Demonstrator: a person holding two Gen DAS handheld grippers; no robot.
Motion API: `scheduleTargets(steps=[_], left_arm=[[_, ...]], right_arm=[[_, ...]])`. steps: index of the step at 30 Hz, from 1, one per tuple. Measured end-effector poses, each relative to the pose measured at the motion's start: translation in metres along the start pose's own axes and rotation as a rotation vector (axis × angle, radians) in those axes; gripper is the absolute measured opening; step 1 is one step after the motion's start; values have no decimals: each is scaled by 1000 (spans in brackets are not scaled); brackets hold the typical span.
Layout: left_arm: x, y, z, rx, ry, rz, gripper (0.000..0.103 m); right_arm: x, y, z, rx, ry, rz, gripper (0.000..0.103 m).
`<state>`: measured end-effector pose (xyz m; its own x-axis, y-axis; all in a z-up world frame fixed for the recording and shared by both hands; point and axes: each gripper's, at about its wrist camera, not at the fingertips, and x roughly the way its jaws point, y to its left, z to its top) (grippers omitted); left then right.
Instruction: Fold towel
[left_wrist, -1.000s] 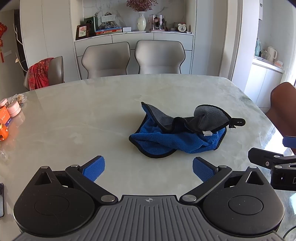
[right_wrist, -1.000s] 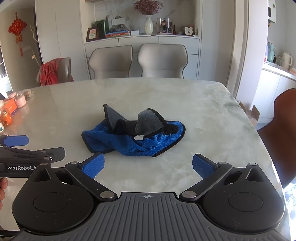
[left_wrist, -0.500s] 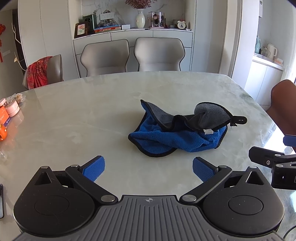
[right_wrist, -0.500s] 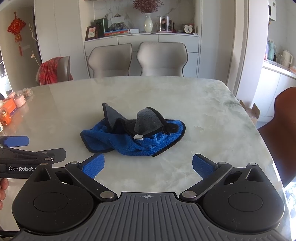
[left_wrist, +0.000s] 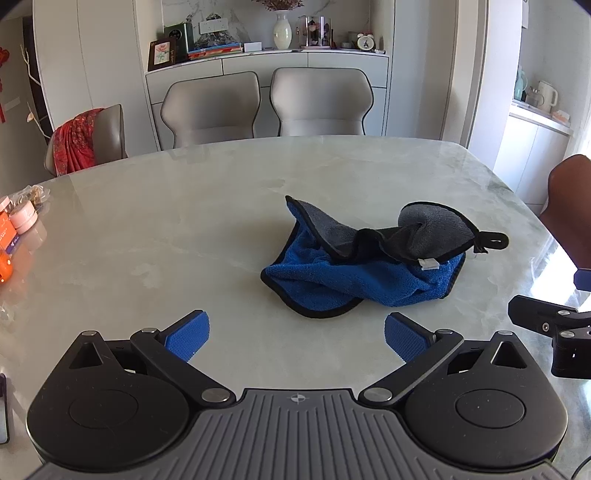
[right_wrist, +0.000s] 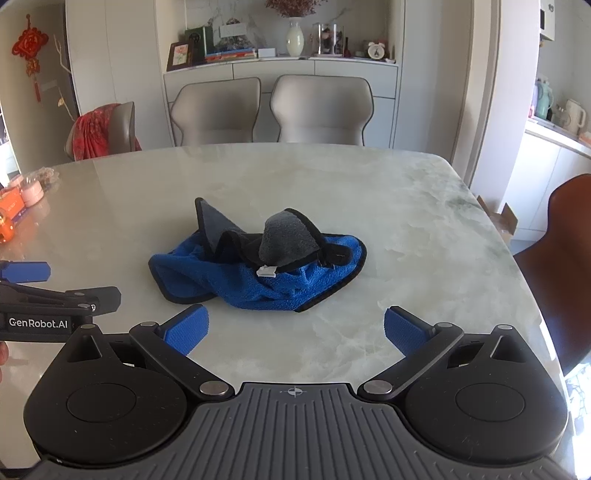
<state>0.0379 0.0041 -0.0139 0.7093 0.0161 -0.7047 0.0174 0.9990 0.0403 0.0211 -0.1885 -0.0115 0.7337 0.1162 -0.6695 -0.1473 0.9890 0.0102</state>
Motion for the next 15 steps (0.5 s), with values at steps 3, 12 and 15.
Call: scheduleTargets(steps=[3, 12, 15], left_arm=[[7, 2, 7, 14, 2, 3, 103], [32, 10, 35, 65, -24, 16, 103], [42, 12, 43, 85, -36, 5, 103]], right_arm=[[19, -15, 18, -6, 7, 1, 103], [34, -23, 32, -2, -22, 23, 103], [39, -24, 32, 4, -20, 33, 103]])
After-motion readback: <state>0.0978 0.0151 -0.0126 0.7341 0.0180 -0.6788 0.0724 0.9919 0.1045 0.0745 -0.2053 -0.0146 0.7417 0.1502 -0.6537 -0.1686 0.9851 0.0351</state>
